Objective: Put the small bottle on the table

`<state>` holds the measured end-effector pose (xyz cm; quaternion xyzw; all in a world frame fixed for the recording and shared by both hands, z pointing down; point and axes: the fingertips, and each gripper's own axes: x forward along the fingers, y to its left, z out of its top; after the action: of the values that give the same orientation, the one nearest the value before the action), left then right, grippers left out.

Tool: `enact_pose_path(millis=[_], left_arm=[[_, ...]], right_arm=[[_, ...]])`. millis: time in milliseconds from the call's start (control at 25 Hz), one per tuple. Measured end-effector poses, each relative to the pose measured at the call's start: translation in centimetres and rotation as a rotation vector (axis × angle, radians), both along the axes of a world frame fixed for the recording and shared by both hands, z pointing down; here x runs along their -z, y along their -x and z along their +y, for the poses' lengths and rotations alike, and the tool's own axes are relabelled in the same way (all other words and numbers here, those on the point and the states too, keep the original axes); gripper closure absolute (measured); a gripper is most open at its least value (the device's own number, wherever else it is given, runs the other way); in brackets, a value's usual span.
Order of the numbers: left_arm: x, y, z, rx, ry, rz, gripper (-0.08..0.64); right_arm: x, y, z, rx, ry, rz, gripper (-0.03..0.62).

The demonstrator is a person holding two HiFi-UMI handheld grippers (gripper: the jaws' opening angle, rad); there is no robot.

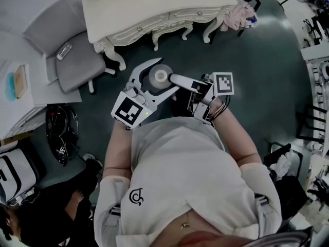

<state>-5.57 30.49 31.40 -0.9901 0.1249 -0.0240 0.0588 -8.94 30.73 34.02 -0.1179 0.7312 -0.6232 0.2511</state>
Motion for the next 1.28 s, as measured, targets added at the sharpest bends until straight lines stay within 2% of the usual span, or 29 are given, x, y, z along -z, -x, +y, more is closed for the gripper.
enact_pose_path(millis=[200, 360, 600, 880, 1080, 1280], left_arm=[[0.9, -5.1, -7.3, 0.081, -0.006, 0.027, 0.213], [1.2, -8.9, -12.9, 0.151, -0.013, 0.018, 0.213], [1.3, -12.4, -19.4, 0.219, -0.011, 0.002, 0.212], [-0.3, -12.7, -26.4, 0.243, 0.041, -0.022, 0.213], [-0.8, -12.3, -30.7, 0.219, 0.037, -0.014, 0.212], [-1.7, -12.0, -37.5, 0.205, 0.048, -0.025, 0.213]], right_arm=[[0.6, -5.2, -7.0, 0.086, -0.01, 0.016, 0.247], [1.1, -9.0, -12.4, 0.143, -0.025, 0.027, 0.247], [1.2, -12.6, -18.7, 0.2, -0.022, 0.017, 0.247], [0.1, -13.0, -25.6, 0.201, 0.008, 0.009, 0.247], [-0.8, -12.4, -29.9, 0.19, 0.018, 0.018, 0.247], [-1.5, -12.3, -36.7, 0.165, 0.034, 0.022, 0.247]])
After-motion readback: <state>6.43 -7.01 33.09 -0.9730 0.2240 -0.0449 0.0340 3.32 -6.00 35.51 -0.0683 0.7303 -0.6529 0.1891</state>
